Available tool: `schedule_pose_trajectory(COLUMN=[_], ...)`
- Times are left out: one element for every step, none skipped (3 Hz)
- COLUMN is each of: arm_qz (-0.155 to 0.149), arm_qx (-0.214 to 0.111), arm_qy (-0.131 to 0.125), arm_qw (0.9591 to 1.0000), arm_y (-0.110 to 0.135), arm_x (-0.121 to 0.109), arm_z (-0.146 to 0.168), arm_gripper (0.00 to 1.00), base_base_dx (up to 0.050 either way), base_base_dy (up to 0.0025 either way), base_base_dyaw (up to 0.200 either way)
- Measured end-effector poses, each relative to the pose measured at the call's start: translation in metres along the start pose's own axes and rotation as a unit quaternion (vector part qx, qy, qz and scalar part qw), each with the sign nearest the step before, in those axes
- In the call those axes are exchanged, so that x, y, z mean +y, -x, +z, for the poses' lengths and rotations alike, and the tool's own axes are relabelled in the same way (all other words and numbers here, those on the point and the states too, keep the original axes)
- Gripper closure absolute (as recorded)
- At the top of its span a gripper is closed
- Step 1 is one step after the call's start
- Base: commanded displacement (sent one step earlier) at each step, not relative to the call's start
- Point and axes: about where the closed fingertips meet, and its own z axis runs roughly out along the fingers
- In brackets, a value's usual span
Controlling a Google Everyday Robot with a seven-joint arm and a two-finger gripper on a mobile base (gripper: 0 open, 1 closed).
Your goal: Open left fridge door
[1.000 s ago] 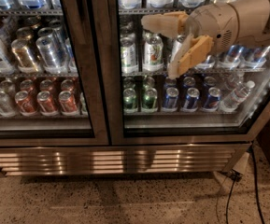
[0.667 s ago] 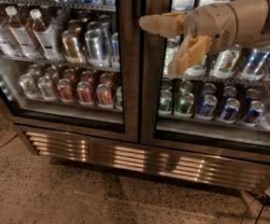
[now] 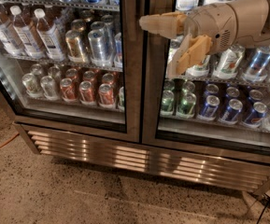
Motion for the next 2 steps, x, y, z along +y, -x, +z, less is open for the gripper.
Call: schedule_pose_trajectory(arm_qz=[0.0,0.005], arm_qx=[0.0,-0.016], arm_qy=[0.0,-0.037], arm_qw=[1.0,0.9992], arm_y=[0.0,-0.0017], arm_x=[0.0,-0.0019], arm_z=[0.0,0.0031], arm_gripper=[0.0,0.0], base_base_dx=[0.0,0.0], base_base_dy=[0.0,0.0], base_base_dyaw=[0.0,0.0])
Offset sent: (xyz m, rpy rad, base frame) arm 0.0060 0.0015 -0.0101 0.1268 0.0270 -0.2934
